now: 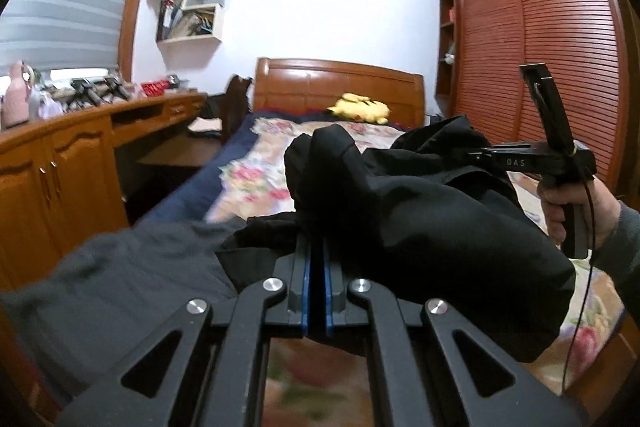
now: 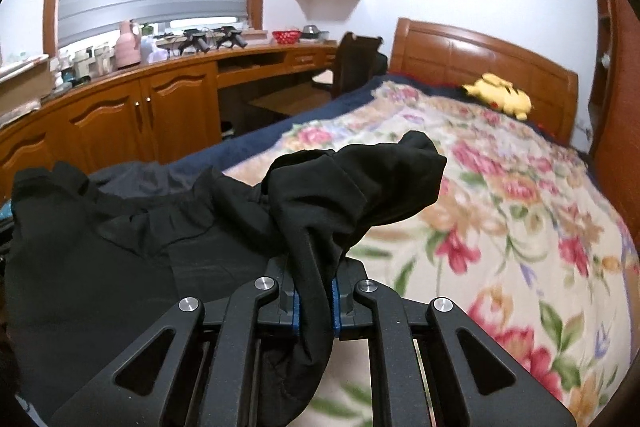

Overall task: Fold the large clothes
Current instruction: 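Carry the bundle with both tools toward the desk beside the bed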

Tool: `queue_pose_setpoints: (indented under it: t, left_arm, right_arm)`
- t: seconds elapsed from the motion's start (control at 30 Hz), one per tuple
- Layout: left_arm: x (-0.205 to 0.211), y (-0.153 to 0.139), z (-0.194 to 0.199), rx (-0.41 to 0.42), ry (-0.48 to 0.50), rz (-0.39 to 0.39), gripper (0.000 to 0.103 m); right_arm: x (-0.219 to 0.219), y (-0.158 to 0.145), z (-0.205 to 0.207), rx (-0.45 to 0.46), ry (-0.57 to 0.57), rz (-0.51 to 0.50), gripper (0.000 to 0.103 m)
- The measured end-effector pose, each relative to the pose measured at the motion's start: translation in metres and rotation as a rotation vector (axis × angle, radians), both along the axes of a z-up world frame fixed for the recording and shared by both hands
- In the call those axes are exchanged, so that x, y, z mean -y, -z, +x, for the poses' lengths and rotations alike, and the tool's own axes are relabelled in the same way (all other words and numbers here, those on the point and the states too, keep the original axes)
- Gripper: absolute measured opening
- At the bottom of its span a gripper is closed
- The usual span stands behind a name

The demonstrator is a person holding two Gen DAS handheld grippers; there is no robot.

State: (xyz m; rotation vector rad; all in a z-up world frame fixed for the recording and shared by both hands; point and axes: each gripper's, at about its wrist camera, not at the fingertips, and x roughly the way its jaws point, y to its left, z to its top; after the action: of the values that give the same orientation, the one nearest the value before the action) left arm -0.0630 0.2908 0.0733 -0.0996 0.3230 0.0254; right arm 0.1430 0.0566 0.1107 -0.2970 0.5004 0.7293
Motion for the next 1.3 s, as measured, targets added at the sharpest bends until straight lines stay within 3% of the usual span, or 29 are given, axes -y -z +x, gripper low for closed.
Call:
queue_pose_setpoints:
  t: [0.2, 0.37, 0.67, 0.77, 0.83, 1.03, 1.1, 1.2, 1.3]
  left_arm:
    - [-0.068, -0.021, 0.002, 0.02, -0.119, 0.045, 0.002]
    - [-0.117, -0.016, -0.008, 0.032, -0.219, 0.058, 0.002]
    - [-0.192, 0.018, -0.038, -0.014, -0.432, 0.065, 0.002]
    - [-0.209, 0.039, -0.046, -0.077, -0.44, 0.023, 0.002]
    - [-0.208, 0.053, -0.048, -0.122, -0.446, 0.044, 0.002]
    - [-0.198, 0.057, -0.052, -0.157, -0.455, 0.04, 0.006]
    - [-0.194, 0.051, -0.061, -0.144, -0.461, 0.022, 0.006]
    - [-0.189, 0.038, -0.072, -0.113, -0.449, 0.012, 0.008]
    - [-0.178, 0.023, -0.079, -0.078, -0.441, 0.028, 0.014]
  right_arm:
    - [-0.076, -0.022, 0.009, 0.043, -0.053, -0.008, 0.008]
    - [-0.141, -0.026, 0.006, 0.071, -0.09, 0.017, 0.008]
    - [-0.243, 0.003, -0.005, 0.054, -0.198, 0.028, 0.008]
    - [-0.27, 0.028, -0.003, -0.004, -0.206, 0.029, 0.008]
    - [-0.282, 0.048, -0.006, -0.015, -0.204, -0.002, 0.009]
    - [-0.283, 0.081, -0.001, -0.089, -0.126, -0.085, 0.029]
    - [-0.276, 0.078, -0.002, -0.094, -0.119, -0.081, 0.05]
    - [-0.265, 0.067, -0.012, -0.048, -0.104, -0.062, 0.064]
    - [-0.255, 0.058, -0.032, -0.044, -0.162, -0.009, 0.066]
